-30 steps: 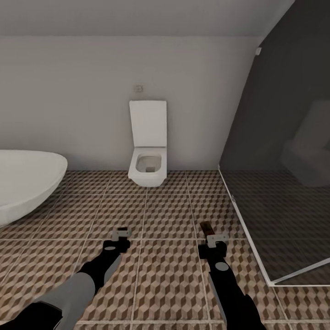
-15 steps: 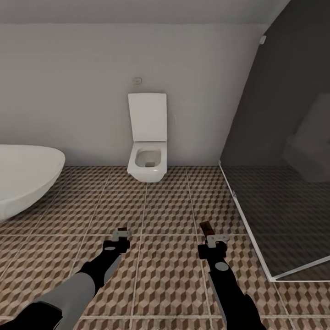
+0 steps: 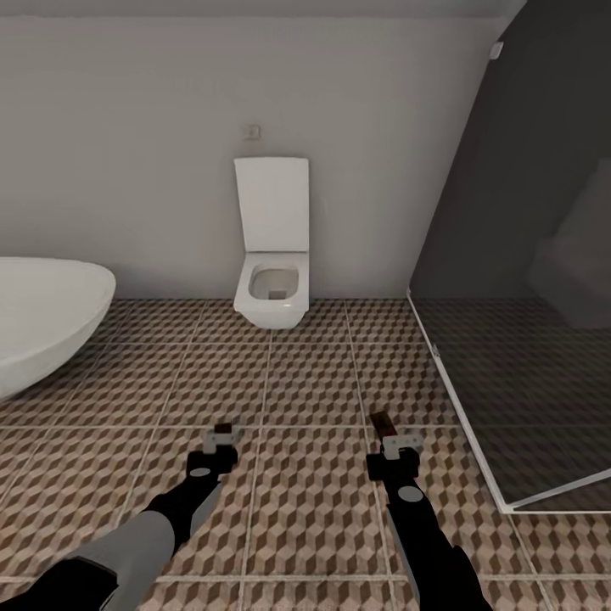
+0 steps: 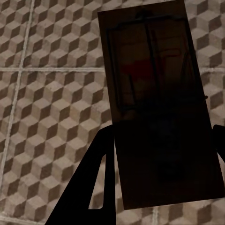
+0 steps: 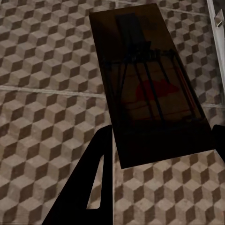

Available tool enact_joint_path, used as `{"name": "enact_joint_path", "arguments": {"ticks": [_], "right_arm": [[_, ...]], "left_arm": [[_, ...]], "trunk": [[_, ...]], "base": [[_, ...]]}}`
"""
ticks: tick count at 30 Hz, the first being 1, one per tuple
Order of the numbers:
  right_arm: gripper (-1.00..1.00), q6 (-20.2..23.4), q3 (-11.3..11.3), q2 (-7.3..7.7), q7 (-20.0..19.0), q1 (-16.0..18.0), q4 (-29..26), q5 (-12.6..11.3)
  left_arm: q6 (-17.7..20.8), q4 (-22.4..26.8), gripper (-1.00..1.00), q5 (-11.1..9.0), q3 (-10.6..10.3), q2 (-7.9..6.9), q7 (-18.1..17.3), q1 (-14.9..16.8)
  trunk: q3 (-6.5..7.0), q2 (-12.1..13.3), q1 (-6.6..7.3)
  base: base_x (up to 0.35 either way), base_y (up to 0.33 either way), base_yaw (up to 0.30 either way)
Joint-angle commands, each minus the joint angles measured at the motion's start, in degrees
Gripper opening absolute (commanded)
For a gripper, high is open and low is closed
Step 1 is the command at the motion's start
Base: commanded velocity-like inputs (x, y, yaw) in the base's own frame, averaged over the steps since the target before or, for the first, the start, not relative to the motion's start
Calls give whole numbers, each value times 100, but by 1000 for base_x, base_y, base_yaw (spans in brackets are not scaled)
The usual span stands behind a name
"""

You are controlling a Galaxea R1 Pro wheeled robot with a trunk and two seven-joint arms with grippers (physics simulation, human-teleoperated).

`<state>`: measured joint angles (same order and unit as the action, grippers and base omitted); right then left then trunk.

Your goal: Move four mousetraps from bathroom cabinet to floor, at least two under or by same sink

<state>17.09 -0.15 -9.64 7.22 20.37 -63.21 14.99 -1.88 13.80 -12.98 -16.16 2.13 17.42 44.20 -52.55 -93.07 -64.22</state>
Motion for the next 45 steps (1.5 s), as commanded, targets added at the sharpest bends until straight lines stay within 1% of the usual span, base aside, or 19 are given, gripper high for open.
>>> {"name": "enact_joint_path", "arguments": {"ticks": [1, 7, 9, 14, 18, 45], "right_arm": [[-100, 40, -2, -3, -1, 2, -2, 48], [-100, 35, 4, -3, -11, 2, 80, 48], [-100, 25, 45, -3, -22, 2, 179, 48], [-100, 15, 193, 3, -27, 2, 236, 48], [-100, 11, 232, 3, -22, 2, 245, 48], [-100, 5, 243, 6, -19, 2, 248, 48]], "left_arm": [[-22, -6, -100, -47, -53, -2, 51, 4], [-122, 10, -100, -28, -53, -2, 57, 1], [-191, 78, -100, -23, -63, -2, 59, 1], [-226, 185, -100, -20, -127, -2, 64, 1], [-232, 205, -100, -20, -152, -2, 74, 1], [-234, 245, -100, -20, -159, -2, 86, 1]], "trunk": [[-32, -44, -22], [-194, -284, -154], [-249, -364, -198], [-384, -565, -308], [-493, -725, -395], [-1225, -1808, -988]], "base": [[0, 0, 0], [0, 0, 0], [0, 0, 0], [0, 0, 0], [0, 0, 0], [0, 0, 0]]}}
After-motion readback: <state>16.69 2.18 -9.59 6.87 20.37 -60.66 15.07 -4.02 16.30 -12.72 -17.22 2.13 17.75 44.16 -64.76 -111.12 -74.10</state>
